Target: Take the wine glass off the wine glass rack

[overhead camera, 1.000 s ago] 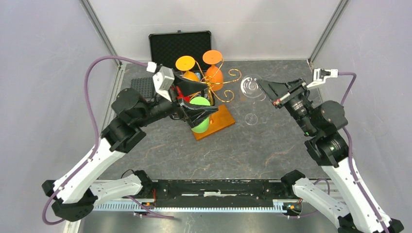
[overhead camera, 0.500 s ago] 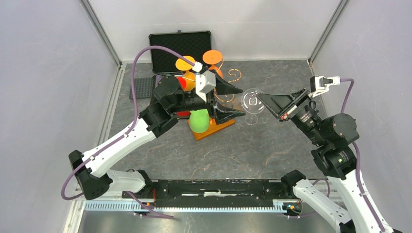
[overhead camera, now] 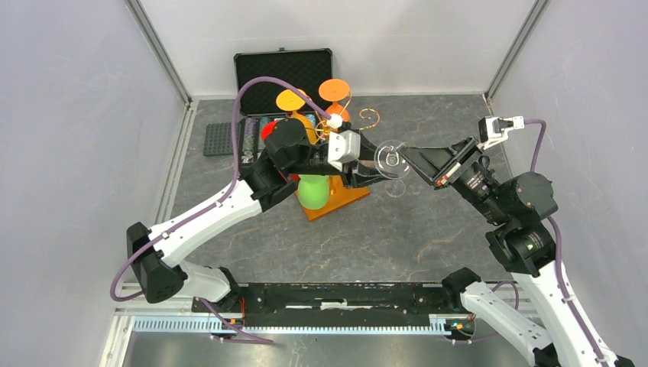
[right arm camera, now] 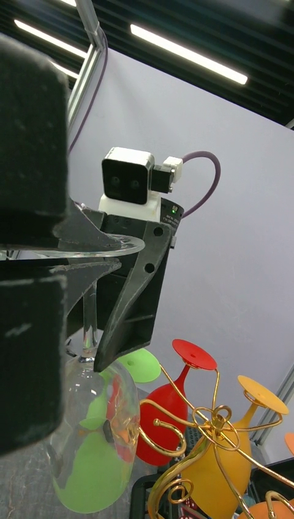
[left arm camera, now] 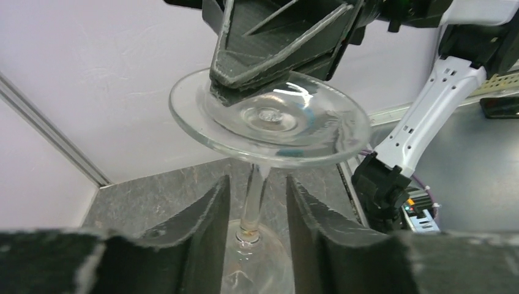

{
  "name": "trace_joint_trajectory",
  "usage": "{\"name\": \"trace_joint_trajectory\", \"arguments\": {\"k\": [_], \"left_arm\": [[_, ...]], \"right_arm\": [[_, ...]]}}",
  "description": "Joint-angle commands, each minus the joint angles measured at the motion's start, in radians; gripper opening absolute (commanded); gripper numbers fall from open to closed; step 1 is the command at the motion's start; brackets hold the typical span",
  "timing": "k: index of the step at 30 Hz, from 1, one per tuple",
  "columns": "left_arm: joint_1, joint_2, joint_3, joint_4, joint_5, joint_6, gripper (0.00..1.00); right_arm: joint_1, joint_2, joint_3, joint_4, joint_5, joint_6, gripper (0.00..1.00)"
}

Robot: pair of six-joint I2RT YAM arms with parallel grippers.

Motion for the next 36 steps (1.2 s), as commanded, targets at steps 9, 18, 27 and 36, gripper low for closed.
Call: {"name": "trace_joint_trajectory", "arguments": {"k": [9,18,27,36], "left_arm": [[-0.022,-0.008,-0.001,0.124,-0.041,-0.021,0.02],[-0.024,-0.054,-0.048,0.237,-0.202,-0.193,0.02],[-0.026,-0.032,-0.002,0.367,-0.583,-0.441,0.02],[-0.026,-0.024,0.053,0.430,-0.838,-0.755,0.02]], "right_arm": [[0.000,0.008,-0.014,0.098,0.013,-0.002,0.07],[0.000,-0.120,-0.103,0.129,0.256,-0.281,0.91],[0.000,-0.270,-0.258,0.134,0.331,-0.427,0.98],[0.000,-0.168,-0.335,0.404,0.069,-0.306,0.97]]}}
